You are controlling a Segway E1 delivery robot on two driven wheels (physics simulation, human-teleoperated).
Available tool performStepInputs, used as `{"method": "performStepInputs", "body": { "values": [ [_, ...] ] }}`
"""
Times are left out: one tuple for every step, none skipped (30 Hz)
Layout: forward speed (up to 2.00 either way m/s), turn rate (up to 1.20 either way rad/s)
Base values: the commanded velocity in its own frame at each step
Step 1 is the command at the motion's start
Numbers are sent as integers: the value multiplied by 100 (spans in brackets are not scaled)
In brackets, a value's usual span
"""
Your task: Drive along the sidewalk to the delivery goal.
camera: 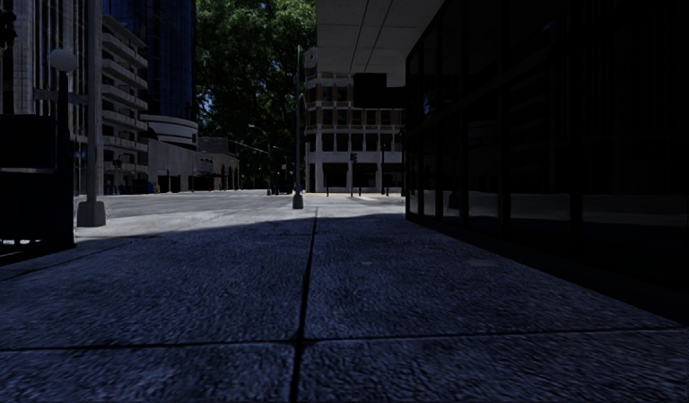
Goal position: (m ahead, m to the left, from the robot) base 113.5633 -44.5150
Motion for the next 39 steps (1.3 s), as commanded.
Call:
{"method": "performStepInputs", "body": {
  "values": [
    [200, 0],
    [200, 0],
    [200, 0],
    [200, 0],
    [200, 0],
    [200, 0],
    [200, 0],
    [200, 0],
    [200, 0],
    [200, 0],
    [200, 0],
    [200, 0],
    [200, 0],
    [200, 0],
    [200, 0],
    [200, 0],
    [200, 0],
    [200, 0],
    [200, 0],
    [200, 0],
    [200, 0],
    [200, 0],
    [200, 0],
    [200, 0],
    [200, 0],
    [200, 0],
    [200, 0],
    [200, 0],
    [200, 0],
    [200, 0],
    [200, 0],
    [200, 0],
    [200, 0],
    [200, 0],
    [200, 0],
    [200, 0],
    [200, 0],
    [200, 0],
    [200, 0]
  ]
}}
